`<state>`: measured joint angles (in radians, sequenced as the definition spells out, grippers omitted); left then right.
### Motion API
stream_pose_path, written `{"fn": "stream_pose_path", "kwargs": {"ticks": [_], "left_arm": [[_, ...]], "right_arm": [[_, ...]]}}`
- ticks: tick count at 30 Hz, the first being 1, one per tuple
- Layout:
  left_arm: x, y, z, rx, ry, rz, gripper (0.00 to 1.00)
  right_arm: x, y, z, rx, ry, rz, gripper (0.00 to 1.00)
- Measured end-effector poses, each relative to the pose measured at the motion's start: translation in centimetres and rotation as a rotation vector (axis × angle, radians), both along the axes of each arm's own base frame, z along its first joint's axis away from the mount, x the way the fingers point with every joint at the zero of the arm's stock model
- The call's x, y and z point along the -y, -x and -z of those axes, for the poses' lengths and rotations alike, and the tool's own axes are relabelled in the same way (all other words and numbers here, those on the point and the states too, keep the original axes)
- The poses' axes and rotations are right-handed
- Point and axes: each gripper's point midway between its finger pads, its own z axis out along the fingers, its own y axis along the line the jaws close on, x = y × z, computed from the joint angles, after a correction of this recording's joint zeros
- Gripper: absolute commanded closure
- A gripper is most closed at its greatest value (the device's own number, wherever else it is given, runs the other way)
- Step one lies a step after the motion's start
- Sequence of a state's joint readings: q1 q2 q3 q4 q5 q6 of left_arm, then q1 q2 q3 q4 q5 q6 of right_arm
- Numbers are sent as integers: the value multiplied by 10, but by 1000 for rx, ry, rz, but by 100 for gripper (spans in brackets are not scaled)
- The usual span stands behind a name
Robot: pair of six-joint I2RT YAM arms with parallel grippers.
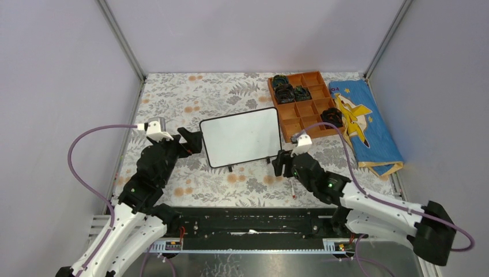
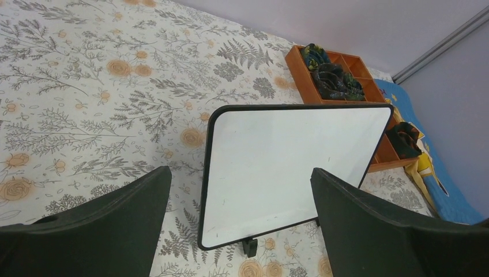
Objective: Write a sentence on the whiteboard
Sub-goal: Move the whiteboard to the center of the board.
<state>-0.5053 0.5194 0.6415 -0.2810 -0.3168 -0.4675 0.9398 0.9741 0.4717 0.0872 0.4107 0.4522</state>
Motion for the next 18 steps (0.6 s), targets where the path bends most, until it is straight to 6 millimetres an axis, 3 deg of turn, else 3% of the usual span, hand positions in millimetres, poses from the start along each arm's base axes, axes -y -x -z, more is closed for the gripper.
{"fn": "stream_pose_path", "kwargs": {"ticks": [3,10,18], "left_arm": [[-1,1,-2,9,5,0,1],[-1,1,-5,26,16,0,1],[-3,3,-6,37,42,-14,1]], "right_arm": [[16,9,-1,-19,-8,35,32],[54,36,53,-166,85,121,30],[63,32,54,-221,81,188,34]]}}
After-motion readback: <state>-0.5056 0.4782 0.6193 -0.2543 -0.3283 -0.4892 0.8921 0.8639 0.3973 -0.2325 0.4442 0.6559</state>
